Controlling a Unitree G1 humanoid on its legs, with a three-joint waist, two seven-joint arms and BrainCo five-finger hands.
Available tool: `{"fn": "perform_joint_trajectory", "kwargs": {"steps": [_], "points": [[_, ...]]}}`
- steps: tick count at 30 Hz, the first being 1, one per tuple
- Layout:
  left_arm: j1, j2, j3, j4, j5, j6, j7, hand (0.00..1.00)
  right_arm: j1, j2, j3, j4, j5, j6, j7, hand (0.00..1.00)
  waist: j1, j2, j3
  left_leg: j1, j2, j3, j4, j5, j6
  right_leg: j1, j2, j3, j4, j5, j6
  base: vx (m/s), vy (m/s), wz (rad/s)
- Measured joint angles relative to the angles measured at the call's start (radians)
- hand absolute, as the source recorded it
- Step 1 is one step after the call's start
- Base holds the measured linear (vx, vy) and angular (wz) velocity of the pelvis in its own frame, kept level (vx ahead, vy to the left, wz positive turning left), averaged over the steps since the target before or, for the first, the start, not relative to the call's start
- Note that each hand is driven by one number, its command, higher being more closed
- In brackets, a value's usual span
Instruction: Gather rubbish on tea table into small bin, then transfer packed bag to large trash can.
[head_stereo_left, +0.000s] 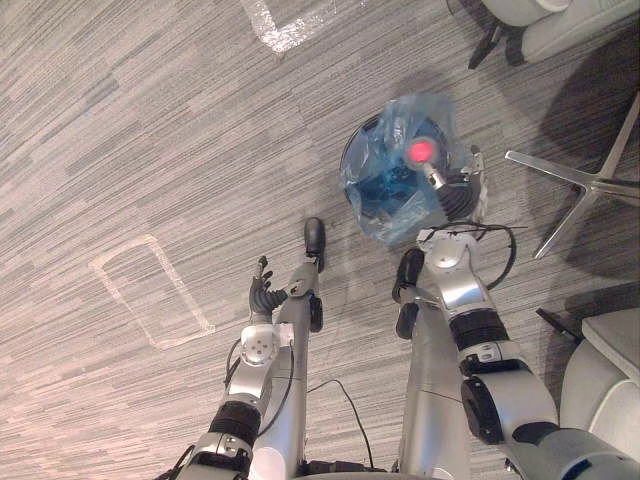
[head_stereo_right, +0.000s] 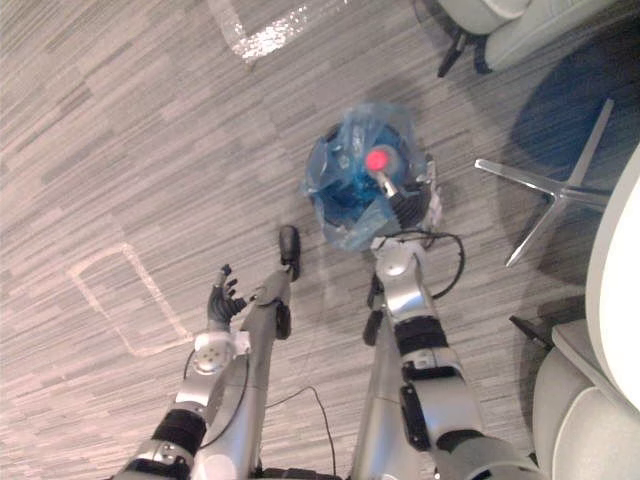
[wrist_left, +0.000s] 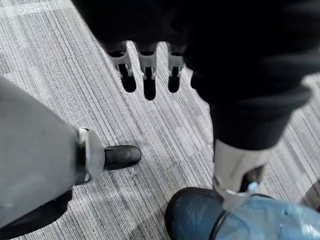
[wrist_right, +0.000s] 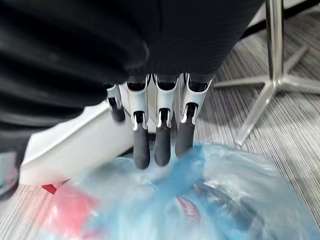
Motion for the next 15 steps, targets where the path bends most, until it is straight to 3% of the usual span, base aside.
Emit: {"fn": "perform_joint_trajectory", "kwargs": {"steps": [6,15], "points": [[-0.102,-0.019,0.052,0.097,-0.011,0.018,0.0,0.0,0.032,0.032,0.071,-0.004,-0.05,-0.011,0.001,0.0,-0.004,-0.006,-0.003,-0.016,0.02,0.004,0.035,-0.014,0.004,0.0,0.02,0.002,-0.002,0.006,-0.005,-0.01,-0.01,-0.08],[-0.175,-0.047,0.095,0.235,-0.017,0.026,-0.003,0.0,0.09,0.083,0.198,-0.001,-0.266,-0.022,0.032,0.0,-0.028,-0.028,-0.014,-0.016,0.044,0.008,0.046,-0.022,-0.003,-0.002,0.04,0.003,-0.005,0.014,-0.014,-0.02,-0.014,-0.08]]}}
